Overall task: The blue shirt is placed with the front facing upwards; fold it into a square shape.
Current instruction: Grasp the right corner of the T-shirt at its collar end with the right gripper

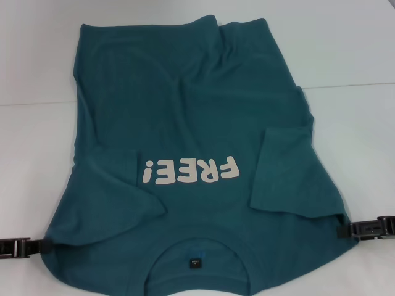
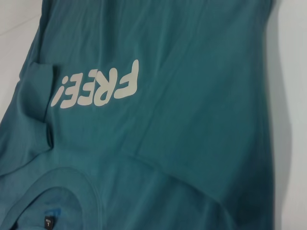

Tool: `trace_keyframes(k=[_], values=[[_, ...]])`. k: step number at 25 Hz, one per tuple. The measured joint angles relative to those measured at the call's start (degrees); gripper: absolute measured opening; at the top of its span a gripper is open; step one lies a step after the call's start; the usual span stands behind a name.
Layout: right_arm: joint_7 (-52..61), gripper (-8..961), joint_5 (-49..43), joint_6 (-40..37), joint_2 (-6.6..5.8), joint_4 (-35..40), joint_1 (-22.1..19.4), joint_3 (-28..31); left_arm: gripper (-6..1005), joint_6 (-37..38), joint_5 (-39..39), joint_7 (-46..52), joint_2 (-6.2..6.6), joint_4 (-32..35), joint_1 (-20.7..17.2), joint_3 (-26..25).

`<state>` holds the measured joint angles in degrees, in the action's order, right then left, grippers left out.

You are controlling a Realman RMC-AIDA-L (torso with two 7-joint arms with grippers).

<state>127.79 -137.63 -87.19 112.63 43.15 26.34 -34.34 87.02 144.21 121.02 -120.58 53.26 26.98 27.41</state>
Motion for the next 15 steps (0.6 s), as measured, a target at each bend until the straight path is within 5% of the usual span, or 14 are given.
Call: trace_keyframes(k=[15], values=[[0.23,911,0.00,0.17,0.17,0.00,0.21,-0.38,8,-0.37,0.01,0.00,-0.01,0.00,0.00,0.01]])
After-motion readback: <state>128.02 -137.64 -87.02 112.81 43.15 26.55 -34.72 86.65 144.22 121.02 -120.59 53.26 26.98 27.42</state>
